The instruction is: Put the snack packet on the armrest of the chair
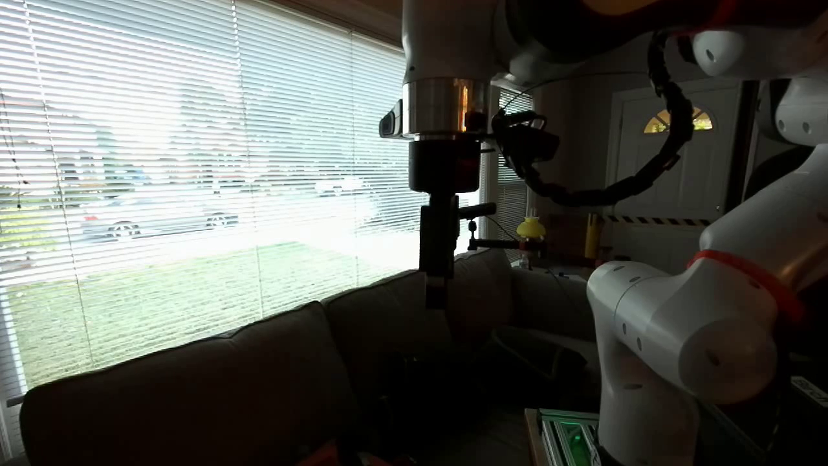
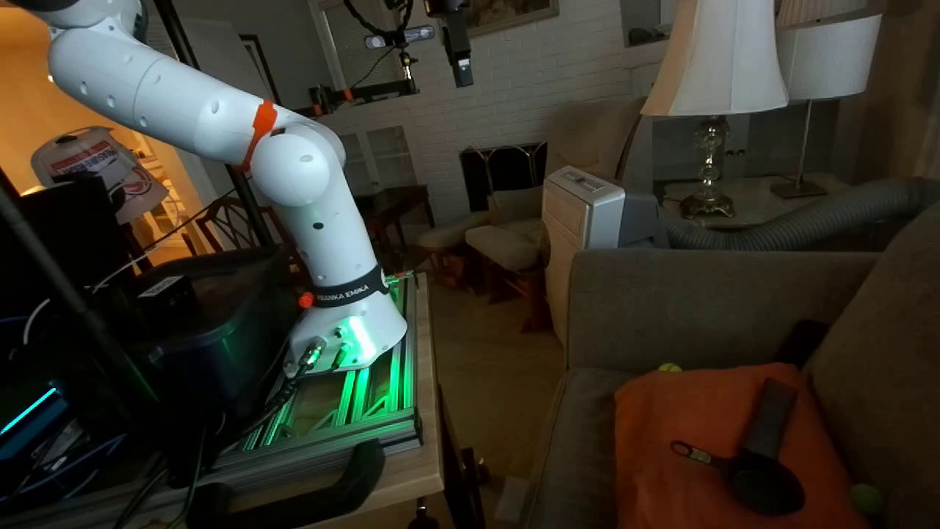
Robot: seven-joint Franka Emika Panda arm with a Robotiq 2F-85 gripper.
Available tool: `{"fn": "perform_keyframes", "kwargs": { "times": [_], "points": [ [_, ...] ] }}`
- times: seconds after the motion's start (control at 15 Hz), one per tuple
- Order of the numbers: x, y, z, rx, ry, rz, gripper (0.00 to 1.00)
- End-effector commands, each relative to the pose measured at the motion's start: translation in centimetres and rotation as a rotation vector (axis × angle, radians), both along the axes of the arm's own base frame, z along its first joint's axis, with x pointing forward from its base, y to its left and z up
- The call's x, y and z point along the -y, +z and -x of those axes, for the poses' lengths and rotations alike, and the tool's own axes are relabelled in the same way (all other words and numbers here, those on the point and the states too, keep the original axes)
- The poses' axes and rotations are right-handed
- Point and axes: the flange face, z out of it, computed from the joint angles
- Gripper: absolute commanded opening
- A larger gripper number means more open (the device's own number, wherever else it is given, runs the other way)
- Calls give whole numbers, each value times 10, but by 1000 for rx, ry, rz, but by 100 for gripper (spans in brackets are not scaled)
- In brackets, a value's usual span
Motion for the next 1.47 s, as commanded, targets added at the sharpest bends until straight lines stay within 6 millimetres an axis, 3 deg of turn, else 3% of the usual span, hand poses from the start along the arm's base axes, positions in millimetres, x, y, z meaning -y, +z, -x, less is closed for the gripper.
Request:
{"fn": "perform_keyframes", "kwargs": {
  "times": [0.0,0.4,1.07,1.13,1.27,1.4],
  "points": [
    [18,-18,-5,-2,-24,45,100],
    [85,-69,-28,15,-148,156,100],
    [232,-146,-104,66,-561,208,100],
    [212,-135,-84,84,-491,188,100],
    [230,-145,-95,61,-536,191,100],
    [233,-147,-101,53,-546,190,100]
  ]
}}
